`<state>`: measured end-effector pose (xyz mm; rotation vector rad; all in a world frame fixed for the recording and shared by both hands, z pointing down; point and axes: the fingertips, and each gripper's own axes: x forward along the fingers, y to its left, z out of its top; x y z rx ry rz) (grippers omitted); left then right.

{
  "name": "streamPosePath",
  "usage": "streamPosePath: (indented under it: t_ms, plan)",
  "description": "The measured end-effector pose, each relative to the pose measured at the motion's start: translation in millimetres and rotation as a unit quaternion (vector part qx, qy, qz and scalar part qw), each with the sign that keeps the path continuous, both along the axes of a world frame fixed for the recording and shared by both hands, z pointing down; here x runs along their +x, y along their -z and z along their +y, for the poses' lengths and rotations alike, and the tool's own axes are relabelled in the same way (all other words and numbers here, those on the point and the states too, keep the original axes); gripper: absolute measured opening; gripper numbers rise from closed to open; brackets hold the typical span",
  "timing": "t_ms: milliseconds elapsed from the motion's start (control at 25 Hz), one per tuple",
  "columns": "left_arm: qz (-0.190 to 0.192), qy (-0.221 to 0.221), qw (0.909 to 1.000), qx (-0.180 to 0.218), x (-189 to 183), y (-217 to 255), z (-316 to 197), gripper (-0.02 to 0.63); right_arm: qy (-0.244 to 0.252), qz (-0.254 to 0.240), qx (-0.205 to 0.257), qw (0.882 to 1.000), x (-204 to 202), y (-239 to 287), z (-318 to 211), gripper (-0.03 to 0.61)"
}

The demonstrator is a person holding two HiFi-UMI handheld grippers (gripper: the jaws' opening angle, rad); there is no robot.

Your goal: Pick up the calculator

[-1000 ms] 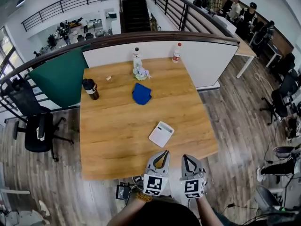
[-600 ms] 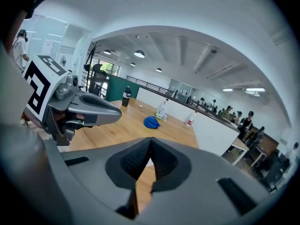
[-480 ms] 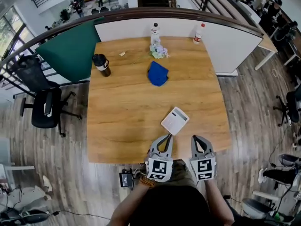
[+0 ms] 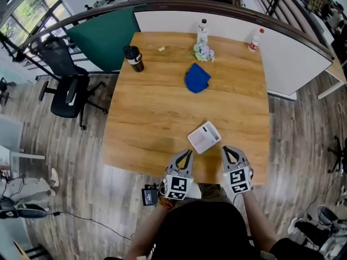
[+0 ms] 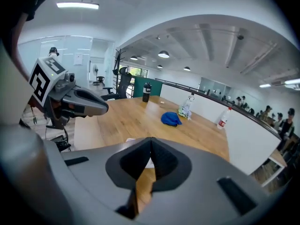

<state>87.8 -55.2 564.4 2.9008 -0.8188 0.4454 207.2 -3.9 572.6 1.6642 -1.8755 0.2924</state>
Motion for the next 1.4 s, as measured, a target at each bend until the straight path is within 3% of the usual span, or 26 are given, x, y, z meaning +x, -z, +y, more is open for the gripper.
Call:
streamPosePath:
  t_ms: [400, 680, 960, 1200, 1400]
  plan:
    - [-0.01, 0.037, 0.9991, -0.016, 46.1, -11.4, 0.9, 0.029, 0.07, -0.022, -0.037, 0.997, 42.6, -28.4, -23.5, 0.012]
    - [0.013, 0.049, 0.9986, -0.016, 58.0, -1.2, -7.1, 0.029, 0.081, -0.044, -0.061, 0.994, 48.0, -56.1, -41.1, 0.041]
    - [0.013, 0.031, 0.9994, -0.01, 73.9, 9.3, 3.1, 0.029, 0.084, -0.044, -0.09, 0.991, 51.0, -81.5, -54.2, 0.09]
    - [0.026, 0.048, 0.9982, -0.023, 76.4, 7.9, 11.9, 0.029, 0.082, -0.073, -0.12, 0.987, 40.6, -103.1, -59.2, 0.164]
    - [0.023, 0.051, 0.9977, -0.037, 74.1, 1.1, 16.4, 0.029, 0.074, -0.09, -0.141, 0.983, 37.4, -122.6, -61.7, 0.184]
